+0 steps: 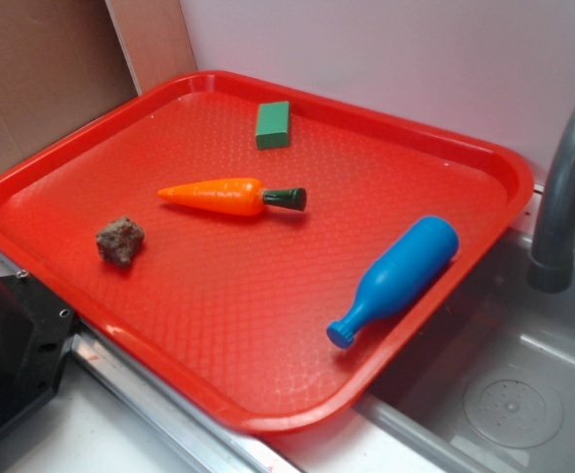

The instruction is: Grab the blue bottle.

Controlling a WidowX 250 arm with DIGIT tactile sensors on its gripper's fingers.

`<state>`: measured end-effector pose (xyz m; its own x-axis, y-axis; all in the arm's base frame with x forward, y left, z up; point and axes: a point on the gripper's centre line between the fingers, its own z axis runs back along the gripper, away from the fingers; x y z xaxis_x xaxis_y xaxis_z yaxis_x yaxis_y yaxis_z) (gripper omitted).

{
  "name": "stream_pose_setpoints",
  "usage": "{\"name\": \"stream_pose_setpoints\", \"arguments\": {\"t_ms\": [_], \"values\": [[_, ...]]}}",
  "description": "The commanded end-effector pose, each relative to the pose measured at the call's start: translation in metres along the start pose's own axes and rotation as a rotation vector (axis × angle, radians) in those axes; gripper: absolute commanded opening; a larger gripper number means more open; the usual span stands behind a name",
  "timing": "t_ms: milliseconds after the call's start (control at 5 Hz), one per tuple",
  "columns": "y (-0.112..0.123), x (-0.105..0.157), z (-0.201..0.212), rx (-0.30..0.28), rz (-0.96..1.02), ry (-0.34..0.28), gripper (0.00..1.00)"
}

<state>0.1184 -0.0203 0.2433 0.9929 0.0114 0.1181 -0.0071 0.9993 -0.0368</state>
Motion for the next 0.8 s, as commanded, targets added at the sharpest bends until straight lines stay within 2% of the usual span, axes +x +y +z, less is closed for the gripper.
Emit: {"name": "stream_pose_setpoints", "arguments": {"t_ms": [0, 200, 400, 600], "values": [[0.000, 0.000, 0.000, 0.000, 0.000, 0.000, 1.00], [-0.029, 0.015, -0.053, -0.023, -0.054, -0.060, 1.00], [-0.074, 0.051, -0.076, -0.086, -0.020, -0.224, 1.00], [-0.106, 0.077, -0.103, -0.079, -0.021, -0.176, 1.00]]}}
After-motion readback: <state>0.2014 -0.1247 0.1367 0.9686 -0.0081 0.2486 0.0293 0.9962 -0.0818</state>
